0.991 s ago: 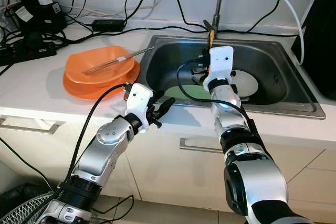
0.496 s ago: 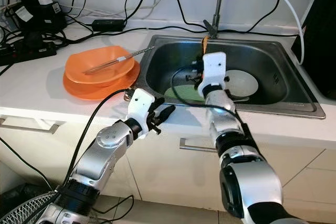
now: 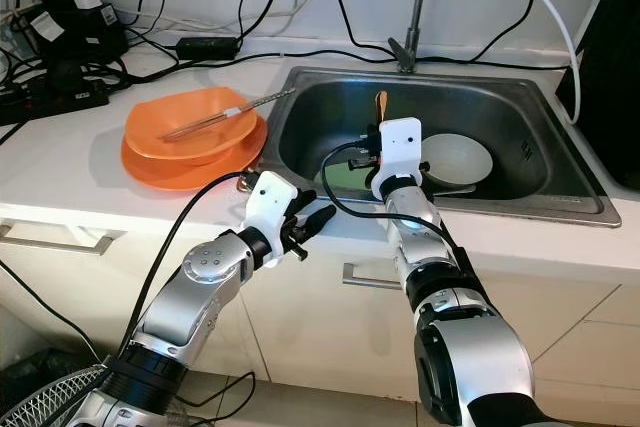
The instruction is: Kitchen organization
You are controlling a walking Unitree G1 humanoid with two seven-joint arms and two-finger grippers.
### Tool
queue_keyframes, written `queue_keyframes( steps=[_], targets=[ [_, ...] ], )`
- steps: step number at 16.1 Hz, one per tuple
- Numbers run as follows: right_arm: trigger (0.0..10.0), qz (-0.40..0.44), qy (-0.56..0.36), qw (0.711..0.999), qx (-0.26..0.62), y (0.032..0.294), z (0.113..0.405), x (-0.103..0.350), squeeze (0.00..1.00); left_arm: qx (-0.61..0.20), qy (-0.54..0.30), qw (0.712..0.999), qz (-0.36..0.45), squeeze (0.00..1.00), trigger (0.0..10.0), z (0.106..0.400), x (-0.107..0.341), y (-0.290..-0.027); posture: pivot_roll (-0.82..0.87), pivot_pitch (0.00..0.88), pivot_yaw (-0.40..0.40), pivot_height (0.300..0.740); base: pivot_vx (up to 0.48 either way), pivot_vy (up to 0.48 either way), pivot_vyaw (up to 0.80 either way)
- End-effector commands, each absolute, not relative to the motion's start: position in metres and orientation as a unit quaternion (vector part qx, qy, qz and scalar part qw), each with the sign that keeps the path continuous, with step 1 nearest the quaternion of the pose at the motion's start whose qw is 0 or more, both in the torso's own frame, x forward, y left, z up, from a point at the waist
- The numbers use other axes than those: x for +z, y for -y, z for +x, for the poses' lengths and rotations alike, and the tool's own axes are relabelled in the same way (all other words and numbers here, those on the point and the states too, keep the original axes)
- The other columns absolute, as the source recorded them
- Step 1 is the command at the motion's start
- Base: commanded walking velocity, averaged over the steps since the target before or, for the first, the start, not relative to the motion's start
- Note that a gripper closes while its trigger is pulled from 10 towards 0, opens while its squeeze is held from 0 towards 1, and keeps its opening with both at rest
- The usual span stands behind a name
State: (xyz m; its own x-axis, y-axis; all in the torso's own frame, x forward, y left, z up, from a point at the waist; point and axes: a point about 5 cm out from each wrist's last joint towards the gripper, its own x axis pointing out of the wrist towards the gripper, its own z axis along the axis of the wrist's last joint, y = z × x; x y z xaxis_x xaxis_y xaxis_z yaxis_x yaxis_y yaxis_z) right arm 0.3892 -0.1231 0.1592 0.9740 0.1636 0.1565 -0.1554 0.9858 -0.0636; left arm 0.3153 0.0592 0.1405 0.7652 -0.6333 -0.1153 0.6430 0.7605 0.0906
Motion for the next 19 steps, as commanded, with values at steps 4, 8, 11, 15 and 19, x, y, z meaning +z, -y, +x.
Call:
queue_keyframes(
  steps=[4,8,11,15,19],
  targets=[
    [10.0,-0.022,0.094,0.992,0.078,0.1231,0.3893,0.1628,0.49,-0.348,-0.042,0.934,0.066,0.00,10.0,0.3123,0.1412,-0.0574,0.13,0.000,0.011,0.740,0.000,0.000,0.00],
    [10.0,-0.023,0.091,0.992,0.081,0.1219,0.3893,0.1623,0.60,-0.346,-0.043,0.935,0.064,0.00,10.0,0.3126,0.1414,-0.0576,0.13,0.000,0.005,0.740,0.000,0.000,0.00],
    [10.0,-0.027,0.090,0.992,0.080,0.1222,0.3896,0.1624,0.35,-0.342,-0.044,0.936,0.063,0.00,10.0,0.3126,0.1409,-0.0584,0.13,0.000,0.004,0.740,0.000,0.000,0.00],
    [10.0,-0.029,0.089,0.992,0.081,0.1227,0.3900,0.1627,0.00,-0.341,-0.043,0.937,0.062,0.00,10.0,0.3131,0.1412,-0.0576,0.12,0.000,-0.001,0.740,0.000,0.000,0.00],
    [10.0,-0.028,0.095,0.992,0.081,0.1221,0.3910,0.1665,0.00,-0.326,-0.032,0.943,0.066,0.00,10.0,0.3163,0.1443,-0.0605,0.13,0.000,-0.005,0.740,0.000,0.000,0.00]
  ],
)
